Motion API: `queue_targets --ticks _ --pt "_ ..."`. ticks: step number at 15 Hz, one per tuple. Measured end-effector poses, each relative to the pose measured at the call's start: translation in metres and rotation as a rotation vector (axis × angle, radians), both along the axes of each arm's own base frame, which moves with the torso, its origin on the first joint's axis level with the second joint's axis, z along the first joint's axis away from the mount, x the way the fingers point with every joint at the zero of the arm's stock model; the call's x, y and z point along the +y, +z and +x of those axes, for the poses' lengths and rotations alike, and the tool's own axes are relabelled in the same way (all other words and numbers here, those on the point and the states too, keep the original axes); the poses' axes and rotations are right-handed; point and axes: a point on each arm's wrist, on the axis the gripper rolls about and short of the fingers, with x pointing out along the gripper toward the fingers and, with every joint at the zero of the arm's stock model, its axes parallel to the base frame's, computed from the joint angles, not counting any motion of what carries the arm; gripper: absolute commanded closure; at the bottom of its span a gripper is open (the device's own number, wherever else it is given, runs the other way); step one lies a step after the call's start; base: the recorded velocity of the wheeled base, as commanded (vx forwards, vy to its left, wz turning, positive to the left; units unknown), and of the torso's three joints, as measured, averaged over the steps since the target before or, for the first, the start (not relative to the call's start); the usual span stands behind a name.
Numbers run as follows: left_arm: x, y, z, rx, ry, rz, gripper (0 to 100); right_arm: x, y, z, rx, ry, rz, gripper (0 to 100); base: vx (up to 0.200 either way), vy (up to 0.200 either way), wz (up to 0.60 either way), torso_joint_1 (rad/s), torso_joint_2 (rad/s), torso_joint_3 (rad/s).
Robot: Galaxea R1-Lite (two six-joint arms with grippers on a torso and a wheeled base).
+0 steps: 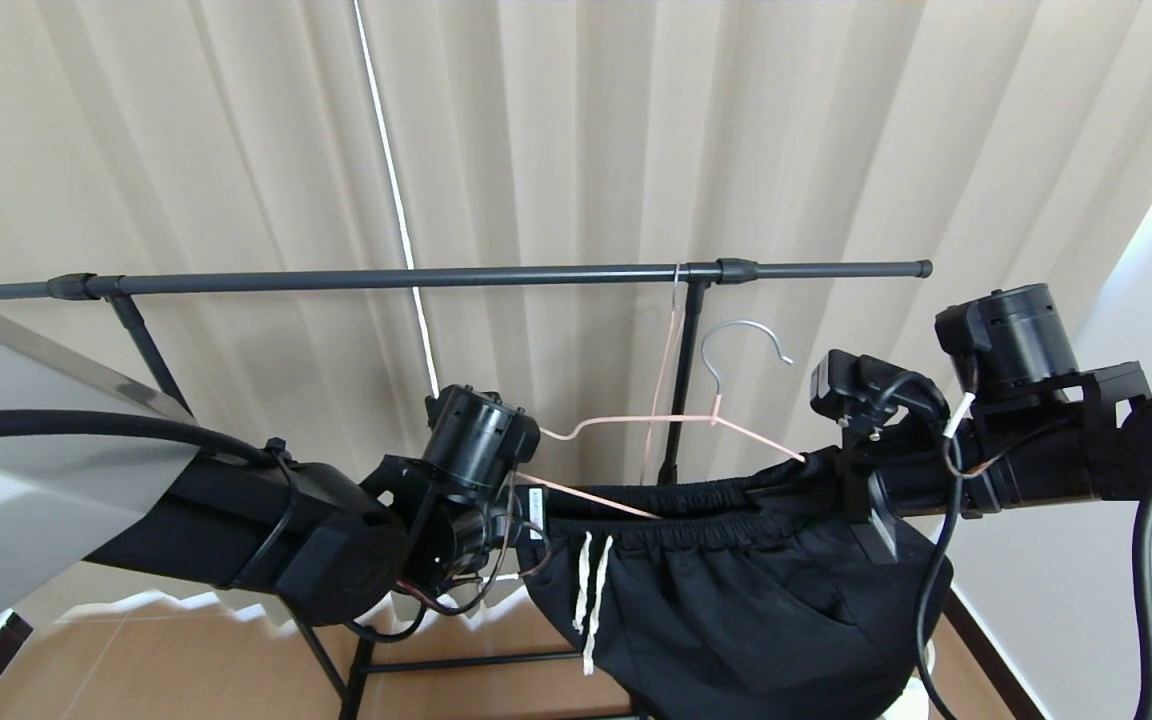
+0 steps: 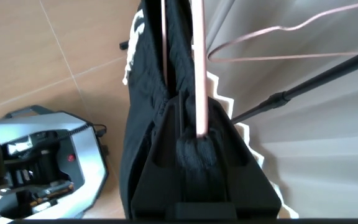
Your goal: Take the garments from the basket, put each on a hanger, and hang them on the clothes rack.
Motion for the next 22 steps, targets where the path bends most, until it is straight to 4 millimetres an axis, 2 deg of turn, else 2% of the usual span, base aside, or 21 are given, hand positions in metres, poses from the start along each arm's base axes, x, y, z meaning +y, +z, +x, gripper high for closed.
queue_targets --ticks 6,22 --pt "0.009 0.002 0.004 -0.004 0.023 0.003 100 0.0 -0.01 0.004 0.008 -0.004 -0.038 100 0.0 0.0 0.0 0.0 0.0 0.0" --pt "0.033 0.014 0.013 -0.032 0.08 0.003 100 -0.002 -0.016 0.009 0.001 -0.045 -0.086 100 0.0 0.0 0.0 0.0 0.0 0.0"
